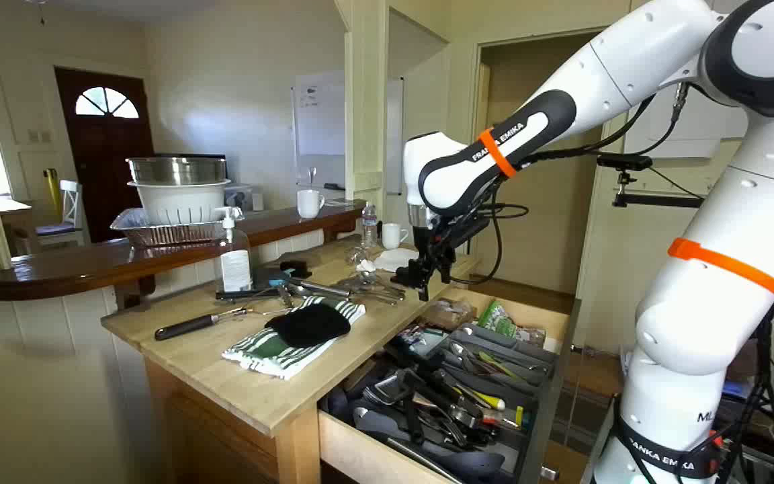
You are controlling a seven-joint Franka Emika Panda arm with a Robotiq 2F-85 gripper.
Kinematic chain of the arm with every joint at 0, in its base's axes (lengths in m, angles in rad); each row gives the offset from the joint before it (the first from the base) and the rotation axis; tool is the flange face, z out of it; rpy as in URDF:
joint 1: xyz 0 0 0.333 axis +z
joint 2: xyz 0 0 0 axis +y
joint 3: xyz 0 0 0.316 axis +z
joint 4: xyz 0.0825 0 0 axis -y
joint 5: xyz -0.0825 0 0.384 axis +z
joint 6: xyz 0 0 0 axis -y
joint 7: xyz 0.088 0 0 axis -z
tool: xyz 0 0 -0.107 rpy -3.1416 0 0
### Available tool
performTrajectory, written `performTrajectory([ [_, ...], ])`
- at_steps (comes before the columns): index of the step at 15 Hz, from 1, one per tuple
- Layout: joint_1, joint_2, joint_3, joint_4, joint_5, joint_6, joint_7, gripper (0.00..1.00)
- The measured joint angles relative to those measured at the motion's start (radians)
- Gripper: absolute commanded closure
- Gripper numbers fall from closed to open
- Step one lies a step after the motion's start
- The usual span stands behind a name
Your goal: Move a spoon to the left
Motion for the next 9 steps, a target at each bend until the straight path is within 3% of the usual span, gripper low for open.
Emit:
performTrajectory([
  [9, -0.004, 0.0, -0.03, 0.021, -0.002, 0.042, 0.005, 0.0],
])
